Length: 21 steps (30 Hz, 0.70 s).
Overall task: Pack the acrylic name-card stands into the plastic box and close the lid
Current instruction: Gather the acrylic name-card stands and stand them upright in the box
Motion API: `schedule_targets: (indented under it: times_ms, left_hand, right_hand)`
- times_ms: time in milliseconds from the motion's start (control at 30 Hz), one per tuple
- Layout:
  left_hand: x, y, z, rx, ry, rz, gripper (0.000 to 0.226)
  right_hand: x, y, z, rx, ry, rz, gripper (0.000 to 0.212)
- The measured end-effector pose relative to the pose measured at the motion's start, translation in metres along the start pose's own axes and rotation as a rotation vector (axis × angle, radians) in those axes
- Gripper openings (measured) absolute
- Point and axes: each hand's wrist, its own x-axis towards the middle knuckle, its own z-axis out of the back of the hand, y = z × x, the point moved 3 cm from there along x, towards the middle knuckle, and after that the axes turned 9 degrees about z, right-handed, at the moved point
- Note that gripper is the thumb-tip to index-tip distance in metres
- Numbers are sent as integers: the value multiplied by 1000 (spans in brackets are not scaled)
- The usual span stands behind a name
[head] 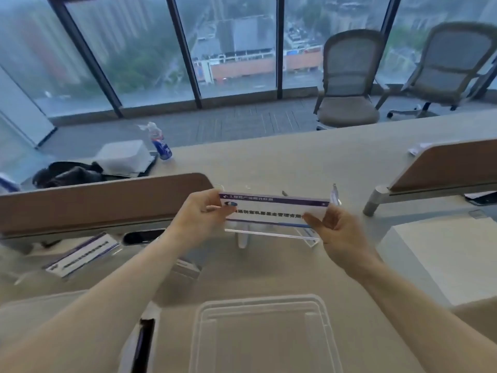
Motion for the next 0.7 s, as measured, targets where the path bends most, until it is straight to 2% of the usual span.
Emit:
schedule_targets:
  times_ms: [200,333,433,500,567,700]
  left_hand:
    - [-94,-8,150,15,-136,57,18]
    - [-159,11,254,245,-221,49,19]
    - [-204,32,320,407,-331,53,23]
    - [-226,46,343,563,-306,59,26]
    - [-238,61,352,663,-212,108,23]
    - [-253,101,362,831,-88,184,17]
  right_hand:
    - [-4,109,-122,27,139,203,23]
    - [-24,163,-223,51,264,276,22]
    - [-45,184,-300,46,371,308,11]
    - [-59,188,-347,23,439,324,6]
    - [-74,189,-390,-26,517,344,6]
    - [-97,190,-453,-90,605,365,31]
